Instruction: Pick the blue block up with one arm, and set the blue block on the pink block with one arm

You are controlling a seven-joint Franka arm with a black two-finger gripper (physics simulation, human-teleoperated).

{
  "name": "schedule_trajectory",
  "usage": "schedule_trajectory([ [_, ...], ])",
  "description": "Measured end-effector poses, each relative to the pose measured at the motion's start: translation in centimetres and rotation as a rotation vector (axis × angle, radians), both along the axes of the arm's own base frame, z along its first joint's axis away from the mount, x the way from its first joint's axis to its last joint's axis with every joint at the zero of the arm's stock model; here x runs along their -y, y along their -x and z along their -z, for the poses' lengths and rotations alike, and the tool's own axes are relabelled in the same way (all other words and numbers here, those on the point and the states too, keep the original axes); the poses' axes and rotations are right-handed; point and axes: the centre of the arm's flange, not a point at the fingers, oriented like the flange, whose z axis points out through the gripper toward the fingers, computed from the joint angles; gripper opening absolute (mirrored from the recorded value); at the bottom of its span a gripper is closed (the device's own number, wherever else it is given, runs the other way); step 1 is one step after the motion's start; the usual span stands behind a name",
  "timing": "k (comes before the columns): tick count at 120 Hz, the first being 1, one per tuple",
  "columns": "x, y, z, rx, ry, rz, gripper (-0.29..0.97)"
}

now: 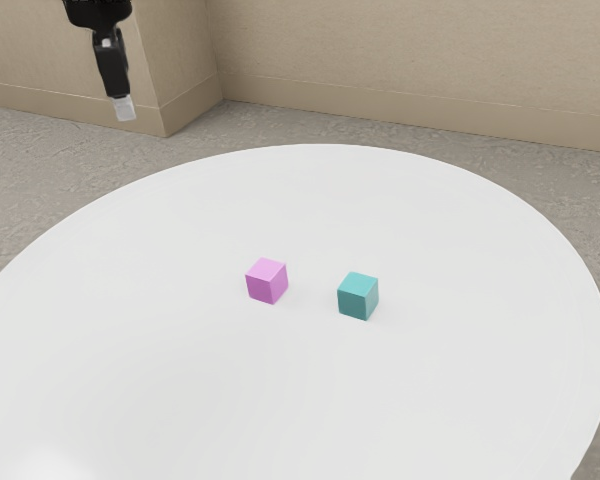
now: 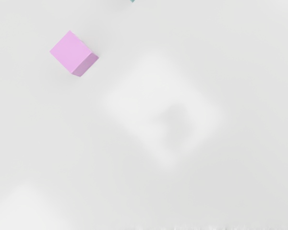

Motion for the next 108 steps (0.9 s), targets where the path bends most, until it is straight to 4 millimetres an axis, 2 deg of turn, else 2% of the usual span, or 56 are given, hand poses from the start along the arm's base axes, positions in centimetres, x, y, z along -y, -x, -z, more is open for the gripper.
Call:
schedule_trajectory([
  [18, 0.8, -0.3, 1.1, -0.036, -0.009, 0.045, 0.68],
  [34, 1.4, -0.8, 3.0, -0.085, 0.002, 0.072, 0.68],
  [42, 1.6, 0.1, 4.5, -0.13, 0.015, 0.084, 0.68],
  [50, 2.2, -0.1, 7.0, -0.169, 0.027, 0.119, 0.68],
  [61, 5.5, -1.6, 13.2, -0.216, 0.048, 0.259, 0.68],
  [71, 9.8, -3.8, 17.9, -0.234, 0.078, 0.407, 0.68],
  [79, 13.2, -5.0, 20.9, -0.237, 0.105, 0.511, 0.68],
  [84, 14.5, -5.6, 22.2, -0.23, 0.123, 0.556, 0.68],
  [108, 17.8, -10.4, 27.0, -0.161, 0.171, 0.702, 0.68],
])
